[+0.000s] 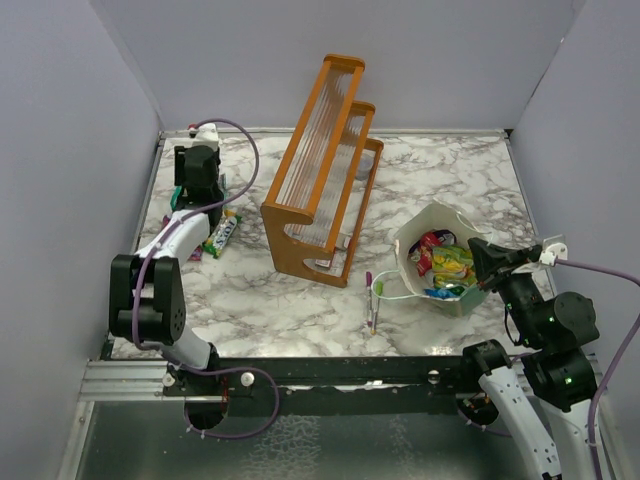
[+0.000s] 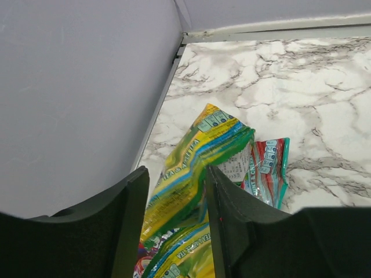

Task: Take the snacks out of the paper bag
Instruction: Place the snack at the center of the board, then take out the snack from the paper bag.

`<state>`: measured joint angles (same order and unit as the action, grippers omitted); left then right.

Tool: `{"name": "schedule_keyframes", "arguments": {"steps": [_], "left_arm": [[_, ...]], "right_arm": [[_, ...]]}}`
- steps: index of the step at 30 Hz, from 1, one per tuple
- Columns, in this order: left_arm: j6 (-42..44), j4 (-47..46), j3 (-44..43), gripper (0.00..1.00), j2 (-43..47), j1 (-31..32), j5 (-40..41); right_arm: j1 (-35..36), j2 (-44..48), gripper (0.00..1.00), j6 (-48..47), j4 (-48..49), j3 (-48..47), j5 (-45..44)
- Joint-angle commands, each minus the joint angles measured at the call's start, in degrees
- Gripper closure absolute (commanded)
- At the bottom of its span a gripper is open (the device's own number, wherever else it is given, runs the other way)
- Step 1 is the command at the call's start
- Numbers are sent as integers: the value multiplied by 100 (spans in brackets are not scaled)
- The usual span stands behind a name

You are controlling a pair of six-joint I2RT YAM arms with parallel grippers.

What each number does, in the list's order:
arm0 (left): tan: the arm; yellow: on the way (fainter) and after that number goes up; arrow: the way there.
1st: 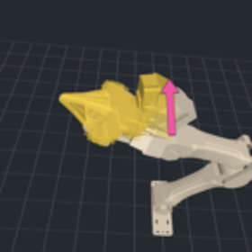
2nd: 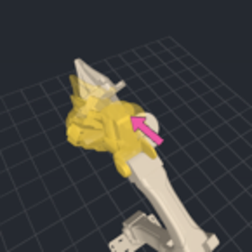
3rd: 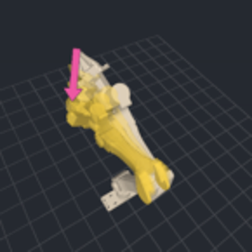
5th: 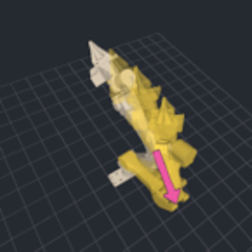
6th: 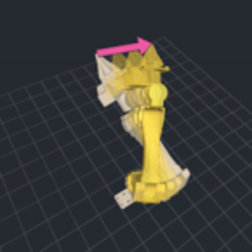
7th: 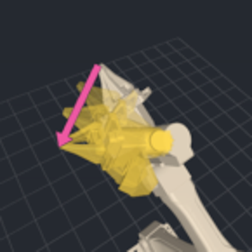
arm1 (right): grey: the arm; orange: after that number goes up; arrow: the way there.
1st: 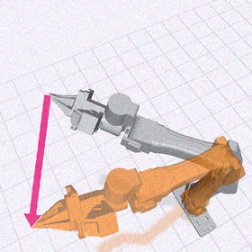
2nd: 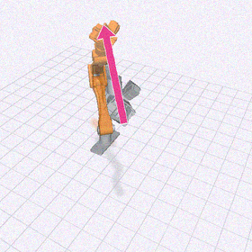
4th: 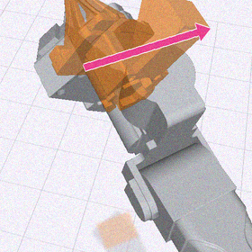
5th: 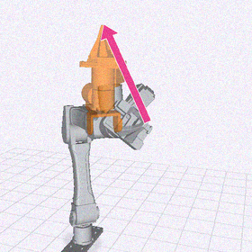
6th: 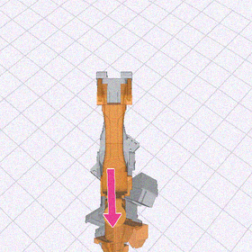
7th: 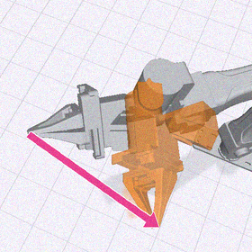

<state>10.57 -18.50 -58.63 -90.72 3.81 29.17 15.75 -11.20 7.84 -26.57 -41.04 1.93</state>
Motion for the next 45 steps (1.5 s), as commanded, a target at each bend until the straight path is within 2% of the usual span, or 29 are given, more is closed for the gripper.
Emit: {"name": "schedule_keyframes", "arguments": {"steps": [1, 7, 13, 16, 19, 22, 25, 27, 32, 38, 42, 45], "left_arm": [[-595, -289, 243, 43, 969, -30, -452], [-1019, -422, 606, 36, 1885, -30, -663], [-1312, -247, 553, 35, 2518, 224, -1132], [-2005, 91, 283, 35, 2702, 339, -1535], [-2352, 648, -293, 35, 2717, 451, -2394], [-2937, 777, -777, 33, 2597, 520, -3777], [-3669, 278, -942, 31, 2505, 649, -5091], [-4030, -19, -928, 29, 2496, 971, -5460], [-3581, 51, -755, 29, 2659, 2317, -5034], [-3700, 157, -418, 30, 2769, 3309, -4772], [-3589, 401, -474, 30, 2777, 3829, -4925], [-3408, 478, -476, 30, 2804, 4177, -4928]], "right_arm": [[7, 44, 98, -18, 19, 35, -13], [7, 24, 98, -19, 27, 36, -18], [7, 30, 98, -19, 4, 26, -17], [7, 65, 98, -19, 47, 51, -18], [7, 49, 98, -19, 89, 57, -31], [7, 22, 98, -19, 5, 25, 1], [7, 84, 98, -19, 13, 43, -41], [7, 116, 98, -19, 60, 73, -48], [7, 37, 98, -73, 88, 8, 70], [7, -327, 98, -67, 59, -395, 662], [7, -754, 98, 234, -427, -887, 1351], [7, -882, 98, 572, -573, -933, 2270]]}}
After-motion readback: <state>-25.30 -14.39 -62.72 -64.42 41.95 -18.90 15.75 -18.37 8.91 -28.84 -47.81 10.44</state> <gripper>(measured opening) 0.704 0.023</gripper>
